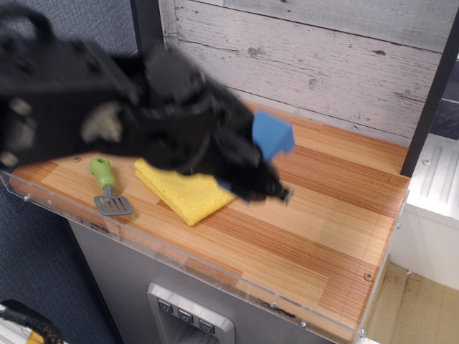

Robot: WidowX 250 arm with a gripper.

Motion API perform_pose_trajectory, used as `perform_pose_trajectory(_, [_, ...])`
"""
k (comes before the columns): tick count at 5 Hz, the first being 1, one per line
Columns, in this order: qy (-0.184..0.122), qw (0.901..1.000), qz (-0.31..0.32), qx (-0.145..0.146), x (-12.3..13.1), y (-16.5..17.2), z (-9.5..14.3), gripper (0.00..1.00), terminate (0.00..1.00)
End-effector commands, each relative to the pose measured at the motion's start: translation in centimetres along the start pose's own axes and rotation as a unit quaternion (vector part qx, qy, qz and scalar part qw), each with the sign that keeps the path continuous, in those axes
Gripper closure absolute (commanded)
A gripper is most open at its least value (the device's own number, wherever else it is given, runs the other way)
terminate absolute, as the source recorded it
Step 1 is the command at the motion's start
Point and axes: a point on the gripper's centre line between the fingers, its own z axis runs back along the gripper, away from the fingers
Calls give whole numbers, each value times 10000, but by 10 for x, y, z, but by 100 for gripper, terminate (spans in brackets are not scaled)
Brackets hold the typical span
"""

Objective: Move the blue object to the top right corner of the table.

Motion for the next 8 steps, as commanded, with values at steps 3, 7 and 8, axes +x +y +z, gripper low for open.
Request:
perform_pose_trajectory(3, [-88, 9991, 410, 80, 91, 22, -50, 100, 0])
perform_pose_trajectory(7, [995, 9949, 107, -93, 46, 4, -142, 100, 0])
perform_pose_trajectory(8, [1065, 9942, 79, -138, 42, 0, -161, 100, 0])
